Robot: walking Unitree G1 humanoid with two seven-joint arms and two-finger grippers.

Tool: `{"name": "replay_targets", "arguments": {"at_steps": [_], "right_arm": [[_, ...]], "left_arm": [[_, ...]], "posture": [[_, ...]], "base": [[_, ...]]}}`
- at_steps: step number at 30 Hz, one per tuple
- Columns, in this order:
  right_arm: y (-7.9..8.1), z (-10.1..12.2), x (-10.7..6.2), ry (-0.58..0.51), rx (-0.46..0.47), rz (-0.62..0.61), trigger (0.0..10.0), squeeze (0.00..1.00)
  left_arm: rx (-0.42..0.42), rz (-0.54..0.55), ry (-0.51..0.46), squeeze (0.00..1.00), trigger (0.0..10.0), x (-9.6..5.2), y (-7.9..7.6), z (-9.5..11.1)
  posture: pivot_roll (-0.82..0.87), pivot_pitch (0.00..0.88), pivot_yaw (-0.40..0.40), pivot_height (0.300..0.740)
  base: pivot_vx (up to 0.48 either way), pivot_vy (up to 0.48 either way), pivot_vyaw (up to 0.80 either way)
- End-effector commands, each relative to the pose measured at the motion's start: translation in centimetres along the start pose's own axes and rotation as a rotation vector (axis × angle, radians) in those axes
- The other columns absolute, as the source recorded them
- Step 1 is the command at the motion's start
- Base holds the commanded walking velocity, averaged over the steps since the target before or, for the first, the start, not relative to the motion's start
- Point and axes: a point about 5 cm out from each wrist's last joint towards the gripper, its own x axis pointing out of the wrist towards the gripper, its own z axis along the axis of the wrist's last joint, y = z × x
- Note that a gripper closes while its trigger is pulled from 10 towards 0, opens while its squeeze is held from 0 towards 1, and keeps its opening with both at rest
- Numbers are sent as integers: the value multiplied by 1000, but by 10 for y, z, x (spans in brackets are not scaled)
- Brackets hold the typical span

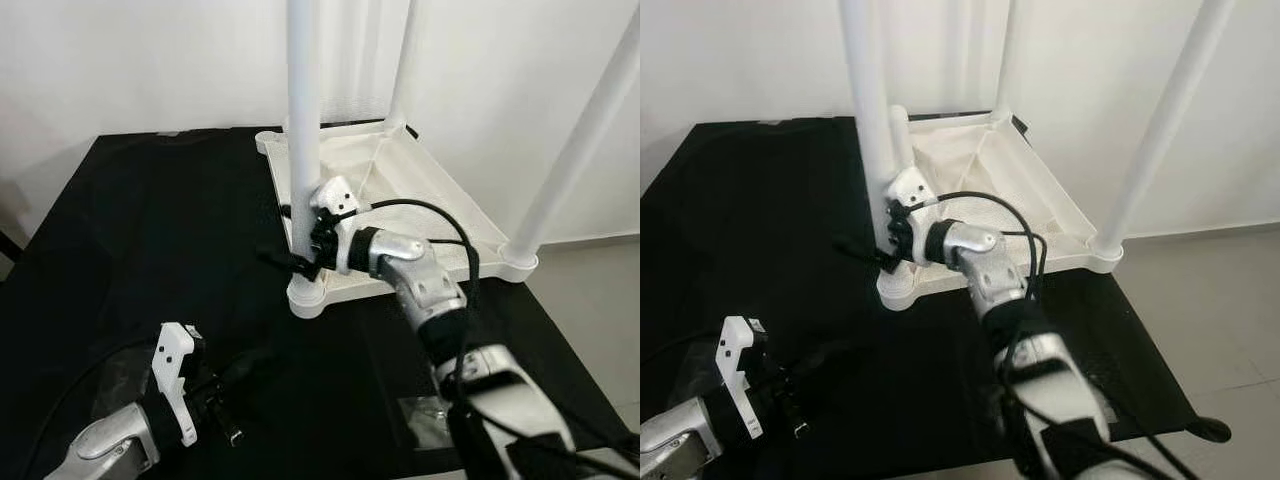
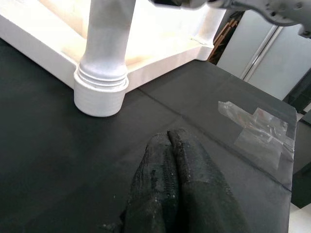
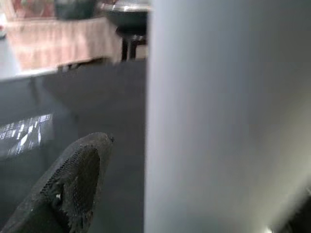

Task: Building children table

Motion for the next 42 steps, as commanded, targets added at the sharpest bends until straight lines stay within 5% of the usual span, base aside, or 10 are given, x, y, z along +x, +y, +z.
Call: {"name": "replay_targets", "arguments": {"at_steps": [1,13,14,31,33,35,36,37,38,42], "right_arm": [[2,0,3,12,-26,45,10000,0],[-17,-8,-7,10,95,-14,10000,0],[-17,-10,-7,17,95,-16,0,0],[-20,-35,-27,143,1,-76,0,0],[17,-66,-12,131,125,-381,0,0],[17,-66,-12,131,125,-381,0,0],[53,-78,-11,145,193,-490,0,0],[53,-78,-11,145,193,-490,0,0],[79,-80,-16,150,224,-573,0,0],[65,-68,-15,135,114,-539,0,0]], "left_arm": [[3,1,16,0,10000,-2,-1,0],[3,4,24,0,10000,-7,-7,-1],[3,5,24,0,10000,-7,-8,-1],[1,6,20,0,10000,-5,-9,0],[2,9,16,0,10000,-7,-8,1],[2,9,16,0,10000,-7,-8,1],[3,9,15,0,10000,-7,-7,2],[3,9,15,0,10000,-7,-7,2],[3,9,14,0,10000,-7,-6,2],[-1,-7,20,0,10000,-3,-2,1]], "posture": [[33,71,-2,740],[66,93,1,740],[69,96,3,740],[45,100,-13,740],[12,106,-14,740],[12,106,-14,740],[11,113,2,740],[11,113,2,740],[11,113,2,740],[-12,80,-6,740]], "base": [[0,0,0],[0,0,0],[0,0,0],[0,0,0],[0,0,0],[0,0,0],[0,0,0],[0,0,0],[0,0,0],[0,0,0]]}}
